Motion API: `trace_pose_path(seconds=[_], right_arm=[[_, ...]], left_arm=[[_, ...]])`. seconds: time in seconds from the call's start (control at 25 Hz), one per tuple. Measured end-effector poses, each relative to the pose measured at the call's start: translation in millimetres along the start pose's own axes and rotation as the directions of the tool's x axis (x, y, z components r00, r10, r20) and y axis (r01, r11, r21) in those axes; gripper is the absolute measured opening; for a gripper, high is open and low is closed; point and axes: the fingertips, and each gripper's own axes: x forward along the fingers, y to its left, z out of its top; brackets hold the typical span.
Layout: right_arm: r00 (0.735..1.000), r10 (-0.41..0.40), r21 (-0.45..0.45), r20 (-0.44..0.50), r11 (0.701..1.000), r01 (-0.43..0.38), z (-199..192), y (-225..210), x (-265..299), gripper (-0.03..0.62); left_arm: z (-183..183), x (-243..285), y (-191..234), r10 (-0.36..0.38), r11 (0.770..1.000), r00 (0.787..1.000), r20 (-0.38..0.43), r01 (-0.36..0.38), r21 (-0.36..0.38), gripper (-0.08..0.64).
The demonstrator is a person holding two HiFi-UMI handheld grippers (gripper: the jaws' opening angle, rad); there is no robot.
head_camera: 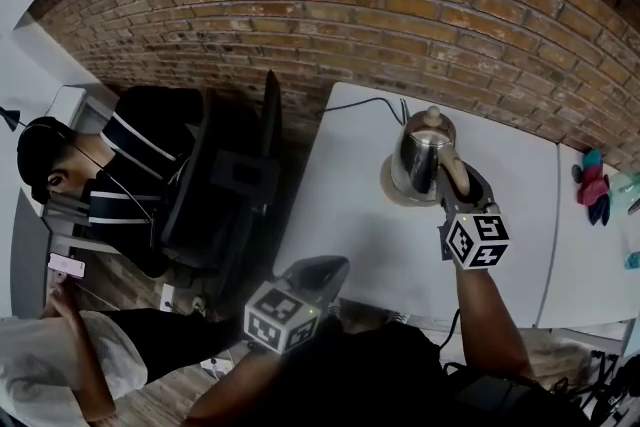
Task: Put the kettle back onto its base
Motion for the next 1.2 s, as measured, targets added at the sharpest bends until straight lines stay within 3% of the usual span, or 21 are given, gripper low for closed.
trace_pose_path(seconds=[0.48, 1.2], right_arm=[[1.000, 0.012, -0.014, 0.003, 1.000, -0.012, -8, 0, 34, 0.163], [0.999, 0.032, -0.030, -0.020, 0.999, -0.033, -34, 7, 28, 0.164]], left_arm=[[-4, -4, 13, 0.047, 0.999, 0.999, -0.004, -0.047, -0.018, 0.000], [-8, -4, 19, 0.060, 0.998, 0.998, -0.016, -0.061, -0.034, 0.000]])
